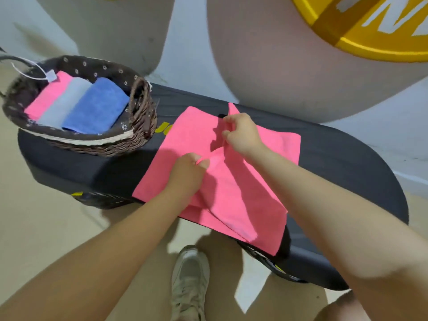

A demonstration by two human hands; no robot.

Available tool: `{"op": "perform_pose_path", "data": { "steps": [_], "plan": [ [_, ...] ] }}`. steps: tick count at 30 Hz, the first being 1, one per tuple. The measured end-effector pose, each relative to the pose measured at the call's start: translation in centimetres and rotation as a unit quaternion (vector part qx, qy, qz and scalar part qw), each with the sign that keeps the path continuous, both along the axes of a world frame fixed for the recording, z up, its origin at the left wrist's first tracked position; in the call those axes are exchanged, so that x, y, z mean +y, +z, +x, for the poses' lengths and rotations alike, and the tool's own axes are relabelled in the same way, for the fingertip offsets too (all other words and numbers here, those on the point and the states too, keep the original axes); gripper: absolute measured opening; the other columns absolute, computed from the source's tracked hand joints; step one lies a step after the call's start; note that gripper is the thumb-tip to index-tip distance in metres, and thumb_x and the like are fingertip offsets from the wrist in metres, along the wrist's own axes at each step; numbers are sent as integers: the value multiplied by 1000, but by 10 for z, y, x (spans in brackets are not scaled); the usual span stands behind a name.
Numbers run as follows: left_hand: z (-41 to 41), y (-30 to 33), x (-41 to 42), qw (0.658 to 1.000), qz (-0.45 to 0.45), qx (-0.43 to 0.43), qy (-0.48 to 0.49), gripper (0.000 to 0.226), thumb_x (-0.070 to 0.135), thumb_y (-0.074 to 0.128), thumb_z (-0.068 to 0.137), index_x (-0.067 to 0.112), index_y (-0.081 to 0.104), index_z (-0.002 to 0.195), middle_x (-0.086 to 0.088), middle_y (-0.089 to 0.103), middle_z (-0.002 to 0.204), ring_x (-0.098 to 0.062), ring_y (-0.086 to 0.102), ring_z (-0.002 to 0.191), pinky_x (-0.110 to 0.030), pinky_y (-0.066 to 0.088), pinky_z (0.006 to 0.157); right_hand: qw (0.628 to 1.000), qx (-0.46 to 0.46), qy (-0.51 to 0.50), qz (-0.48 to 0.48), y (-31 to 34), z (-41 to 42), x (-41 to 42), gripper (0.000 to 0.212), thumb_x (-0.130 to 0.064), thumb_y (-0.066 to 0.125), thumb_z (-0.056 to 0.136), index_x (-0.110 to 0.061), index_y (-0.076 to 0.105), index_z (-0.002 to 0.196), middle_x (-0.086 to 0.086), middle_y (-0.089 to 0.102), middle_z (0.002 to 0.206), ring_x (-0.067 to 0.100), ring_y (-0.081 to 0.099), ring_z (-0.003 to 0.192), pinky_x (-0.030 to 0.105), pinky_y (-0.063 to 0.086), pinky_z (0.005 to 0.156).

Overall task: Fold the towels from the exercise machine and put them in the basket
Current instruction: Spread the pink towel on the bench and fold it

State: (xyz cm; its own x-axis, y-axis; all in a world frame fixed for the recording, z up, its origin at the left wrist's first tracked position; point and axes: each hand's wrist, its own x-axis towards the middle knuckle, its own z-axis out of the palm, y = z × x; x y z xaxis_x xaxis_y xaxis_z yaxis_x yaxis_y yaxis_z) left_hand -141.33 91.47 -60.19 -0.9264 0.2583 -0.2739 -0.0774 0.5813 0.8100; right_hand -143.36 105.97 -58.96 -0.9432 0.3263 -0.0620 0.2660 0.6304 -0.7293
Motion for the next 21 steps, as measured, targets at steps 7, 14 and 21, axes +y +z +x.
{"op": "perform_pose_path", "data": {
  "steps": [7, 14, 21],
  "plan": [
    [-30, -27, -57, 997, -36, 36, 62, 17, 18, 51, 92, 7, 63, 88, -16, 63, 88, -29, 58, 89, -32, 40, 74, 1000, 6, 15, -7, -28, -46, -37, 19, 1, 49, 79, 11, 65, 82, 22, 67, 82, 34, 57, 79, 32, 37, 65],
    [-45, -38, -81, 993, -99, 59, 39, 22, 26, 48, 94, 10, 63, 92, 0, 58, 79, -20, 50, 77, -26, 33, 68, 995, -55, 83, 28, -27, -67, -46, 40, 9, 40, 84, -3, 67, 111, 12, 66, 119, 23, 58, 111, 13, 35, 81],
    [-51, -54, -91, 983, -177, 35, -19, 30, 38, 48, 91, 16, 49, 70, -4, 54, 69, -26, 51, 72, -31, 34, 61, 986, -90, 56, 130, -47, -99, -36, 33, -13, 37, 94, -11, 60, 117, 19, 51, 119, 33, 54, 106, 33, 41, 91]
  ]
}}
